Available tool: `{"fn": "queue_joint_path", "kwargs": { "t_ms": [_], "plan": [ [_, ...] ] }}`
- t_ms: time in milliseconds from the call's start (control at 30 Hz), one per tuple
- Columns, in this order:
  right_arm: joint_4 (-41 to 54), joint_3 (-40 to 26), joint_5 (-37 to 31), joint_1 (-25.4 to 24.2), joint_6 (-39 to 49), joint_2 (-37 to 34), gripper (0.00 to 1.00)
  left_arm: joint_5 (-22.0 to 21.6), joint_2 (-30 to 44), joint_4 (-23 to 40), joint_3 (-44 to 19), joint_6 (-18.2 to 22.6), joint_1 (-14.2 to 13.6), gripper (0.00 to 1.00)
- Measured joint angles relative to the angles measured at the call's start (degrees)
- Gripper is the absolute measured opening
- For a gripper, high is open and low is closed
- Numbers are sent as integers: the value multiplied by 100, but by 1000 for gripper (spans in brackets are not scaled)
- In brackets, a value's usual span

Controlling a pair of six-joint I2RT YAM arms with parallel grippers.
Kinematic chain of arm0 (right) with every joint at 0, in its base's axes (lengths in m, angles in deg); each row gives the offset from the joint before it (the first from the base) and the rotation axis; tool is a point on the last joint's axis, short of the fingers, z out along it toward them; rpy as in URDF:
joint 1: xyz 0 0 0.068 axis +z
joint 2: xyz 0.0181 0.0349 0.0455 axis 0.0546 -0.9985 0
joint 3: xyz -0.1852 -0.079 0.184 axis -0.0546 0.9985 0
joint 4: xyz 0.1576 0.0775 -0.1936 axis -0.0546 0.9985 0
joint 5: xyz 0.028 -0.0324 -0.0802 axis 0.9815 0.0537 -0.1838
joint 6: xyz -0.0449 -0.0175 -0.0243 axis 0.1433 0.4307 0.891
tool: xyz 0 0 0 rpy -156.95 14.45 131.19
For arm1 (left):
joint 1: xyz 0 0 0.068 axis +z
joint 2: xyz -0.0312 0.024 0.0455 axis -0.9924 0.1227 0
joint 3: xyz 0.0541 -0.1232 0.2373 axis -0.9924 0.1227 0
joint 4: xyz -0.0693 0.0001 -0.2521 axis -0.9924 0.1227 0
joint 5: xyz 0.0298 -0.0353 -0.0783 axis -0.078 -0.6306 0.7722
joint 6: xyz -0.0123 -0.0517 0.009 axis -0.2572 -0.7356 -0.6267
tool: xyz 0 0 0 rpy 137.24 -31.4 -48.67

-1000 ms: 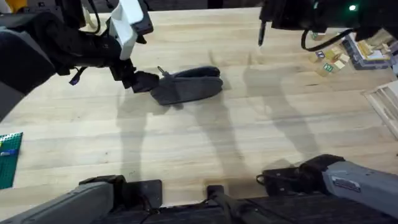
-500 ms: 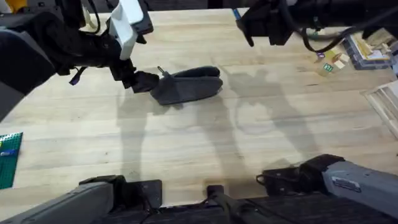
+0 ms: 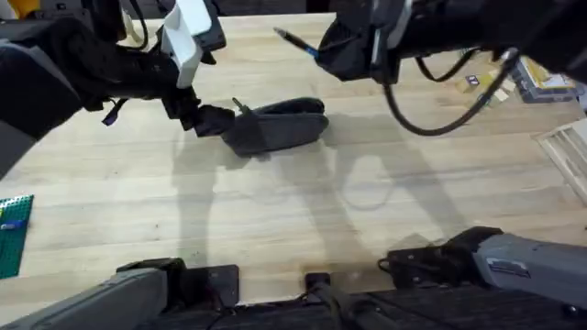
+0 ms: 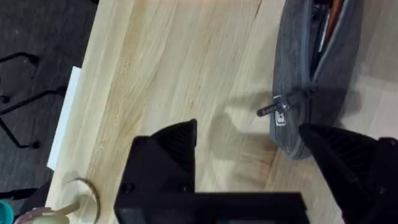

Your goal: Unzip the bag, pick up the pens from the table one at a time and place them inside, then zip the bag closed.

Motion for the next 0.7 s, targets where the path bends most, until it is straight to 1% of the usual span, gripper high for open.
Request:
{"fn": "queue_joint_path", "kwargs": {
  "t_ms": [200, 400, 500, 700],
  "plan": [
    [114, 0, 15, 2, 654, -448, 32, 0, 0, 0, 0, 0, 0, 992],
    [711, 0, -50, 2, 1138, -874, 32, 0, 0, 0, 0, 0, 0, 994],
    [935, 0, -264, 2, 1306, -1116, 32, 0, 0, 0, 0, 0, 0, 996],
    [1047, 0, -967, 2, 1466, -1510, 32, -2, 0, 0, 0, 0, 0, 993]
  ]
}}
